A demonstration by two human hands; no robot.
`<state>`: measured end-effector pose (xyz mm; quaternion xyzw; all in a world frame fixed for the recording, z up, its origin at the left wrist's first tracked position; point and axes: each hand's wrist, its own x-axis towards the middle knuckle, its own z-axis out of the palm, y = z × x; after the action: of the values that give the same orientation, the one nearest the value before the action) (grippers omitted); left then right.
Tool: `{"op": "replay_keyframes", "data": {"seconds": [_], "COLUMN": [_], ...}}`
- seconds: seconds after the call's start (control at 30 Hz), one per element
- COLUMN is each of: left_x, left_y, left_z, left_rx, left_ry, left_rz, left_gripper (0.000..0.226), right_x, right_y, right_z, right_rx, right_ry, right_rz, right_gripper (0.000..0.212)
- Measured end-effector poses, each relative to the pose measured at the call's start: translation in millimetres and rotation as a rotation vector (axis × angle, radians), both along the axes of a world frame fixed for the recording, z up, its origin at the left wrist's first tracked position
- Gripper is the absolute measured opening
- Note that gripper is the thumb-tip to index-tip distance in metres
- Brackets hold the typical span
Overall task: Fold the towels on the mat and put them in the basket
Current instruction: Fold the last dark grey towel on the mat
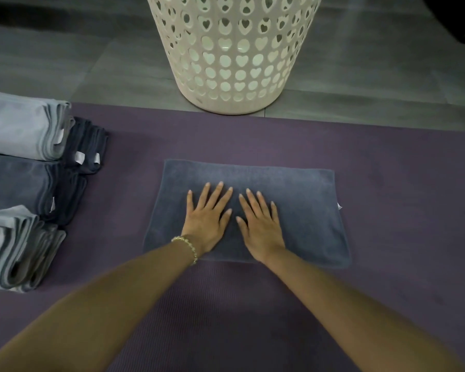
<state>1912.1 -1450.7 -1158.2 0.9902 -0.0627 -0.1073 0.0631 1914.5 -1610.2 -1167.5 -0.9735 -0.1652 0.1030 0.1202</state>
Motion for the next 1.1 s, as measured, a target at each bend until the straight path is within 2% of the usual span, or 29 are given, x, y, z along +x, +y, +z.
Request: {"op": "replay_keyframes", "data": {"seconds": [0.07, 0.2, 0.37, 0.5, 0.57, 0.63, 0.7, 0.77, 0.83, 0.9, 1.0, 1.1], "left_x": [6, 5, 15, 25, 32, 41, 50, 57, 62, 62, 60, 56], "left_y": [7, 29, 46, 57, 50, 32, 9, -6, -6, 7, 33, 62], "left_z": [-12, -20, -20, -14, -8, 2, 8, 5, -1, -6, -8, -8], "left_rx": [0.058, 0.032, -0.005, -0.067, -0.076, -0.088, -0.087, -0.068, -0.067, -0.031, -0.008, 0.012], "left_ry": [0.032, 0.014, -0.009, -0.011, -0.077, -0.134, -0.113, -0.023, 0.083, 0.090, 0.073, 0.108], "left_rz": [0.035, 0.157, 0.320, 0.488, 0.462, 0.310, 0.106, -0.006, 0.019, 0.080, 0.208, 0.343], "left_gripper": [0.068, 0.058, 0.062, 0.060, 0.060, 0.063, 0.071, 0.062, 0.051, 0.051, 0.053, 0.057], "right_x": [6, 12, 21, 29, 39, 52, 65, 74, 78, 79, 79, 80], "right_y": [-17, -75, -136, -134, -106, -68, -33, -15, -16, -32, -70, -109], "right_z": [-11, -16, -11, -1, 5, 9, 10, 6, -2, -8, -12, -9], "right_rx": [-0.047, -0.071, -0.088, -0.026, 0.030, 0.075, 0.074, 0.004, -0.057, -0.078, -0.085, -0.126], "right_ry": [-0.033, -0.095, -0.060, -0.076, -0.130, -0.143, -0.128, -0.077, -0.017, -0.020, -0.021, 0.012], "right_rz": [-0.008, -0.158, -0.365, -0.437, -0.391, -0.267, -0.139, -0.057, -0.040, -0.057, -0.184, -0.339], "right_gripper": [0.074, 0.070, 0.080, 0.080, 0.075, 0.072, 0.075, 0.080, 0.085, 0.081, 0.077, 0.065]}}
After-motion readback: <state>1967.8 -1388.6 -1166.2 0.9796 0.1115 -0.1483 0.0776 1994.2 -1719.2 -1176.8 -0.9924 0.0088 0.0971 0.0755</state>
